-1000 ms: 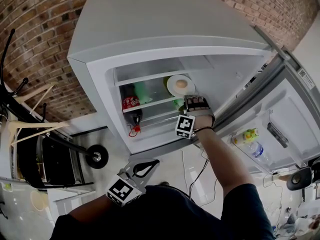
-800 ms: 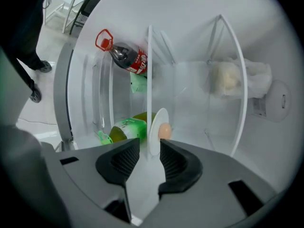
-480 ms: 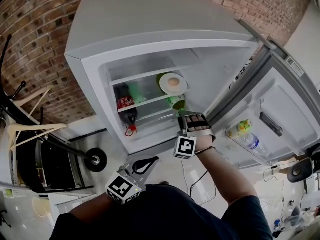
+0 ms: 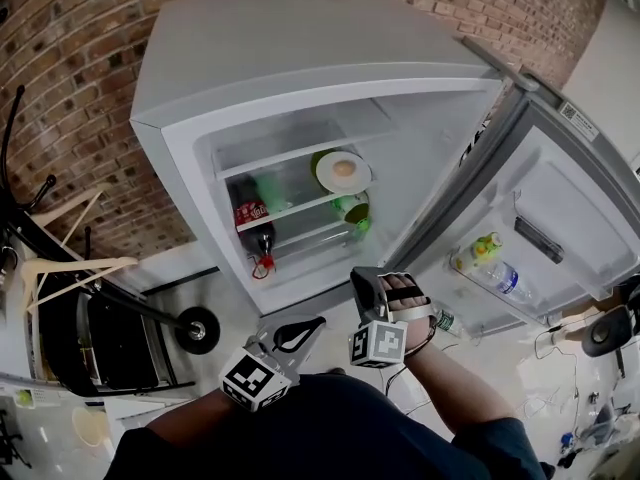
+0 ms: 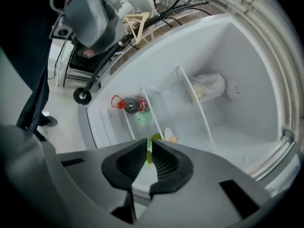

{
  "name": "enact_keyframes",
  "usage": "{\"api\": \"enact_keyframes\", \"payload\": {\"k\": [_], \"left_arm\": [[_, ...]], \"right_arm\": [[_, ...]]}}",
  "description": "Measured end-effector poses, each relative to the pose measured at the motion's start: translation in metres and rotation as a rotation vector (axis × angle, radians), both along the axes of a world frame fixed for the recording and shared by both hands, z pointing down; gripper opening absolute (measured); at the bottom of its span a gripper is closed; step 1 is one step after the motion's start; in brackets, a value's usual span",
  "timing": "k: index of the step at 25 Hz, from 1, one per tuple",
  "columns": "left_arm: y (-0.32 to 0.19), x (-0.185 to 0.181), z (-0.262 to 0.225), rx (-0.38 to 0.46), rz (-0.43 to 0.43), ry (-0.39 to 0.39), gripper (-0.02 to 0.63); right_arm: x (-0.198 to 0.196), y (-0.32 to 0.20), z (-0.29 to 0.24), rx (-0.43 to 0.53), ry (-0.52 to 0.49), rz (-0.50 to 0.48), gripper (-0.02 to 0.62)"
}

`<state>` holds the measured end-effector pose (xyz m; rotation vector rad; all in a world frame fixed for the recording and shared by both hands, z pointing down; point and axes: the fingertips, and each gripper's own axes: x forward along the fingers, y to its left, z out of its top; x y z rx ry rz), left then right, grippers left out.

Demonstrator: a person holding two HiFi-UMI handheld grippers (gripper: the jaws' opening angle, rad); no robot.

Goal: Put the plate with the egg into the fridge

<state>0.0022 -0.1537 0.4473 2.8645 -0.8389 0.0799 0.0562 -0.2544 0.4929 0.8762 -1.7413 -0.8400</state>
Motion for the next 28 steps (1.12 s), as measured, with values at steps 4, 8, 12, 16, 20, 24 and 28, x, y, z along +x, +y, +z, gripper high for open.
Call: {"api": "enact_keyframes", "payload": {"k": [4, 8, 12, 16, 20, 24, 28], "left_arm": [[0.001, 0.002, -0.001, 0.009, 0.006, -0.010, -0.002], [0.002, 0.003, -0.003, 0.005, 0.008, -0.004, -0.002], [0.003, 0.002, -0.002, 0.013, 0.014, -0.015, -0.002], [0.004, 0.002, -0.004, 0.005, 0.012, -0.001, -0.002], [0.006, 0.003, -0.005, 0.004, 0.021, -0.007, -0.002], [0.009, 0.004, -0.004, 0.005, 0.035, -0.012, -0.002], [0.010, 0.003, -0.001, 0.011, 0.045, -0.042, -0.002]], "right_arm": [[-0.015, 0.027, -0.009, -0.048, -0.145, -0.008, 0.025], [-0.020, 0.044, -0.019, -0.083, -0.278, 0.002, 0.015], [-0.021, 0.057, -0.023, -0.179, -0.477, 0.031, 0.012], [-0.020, 0.067, -0.025, -0.280, -0.672, 0.047, 0.011], [-0.023, 0.080, -0.027, -0.413, -0.897, 0.058, 0.011], [-0.024, 0.087, -0.028, -0.497, -1.064, 0.067, 0.011], [-0.025, 0.093, -0.030, -0.502, -1.118, 0.056, 0.011]]}}
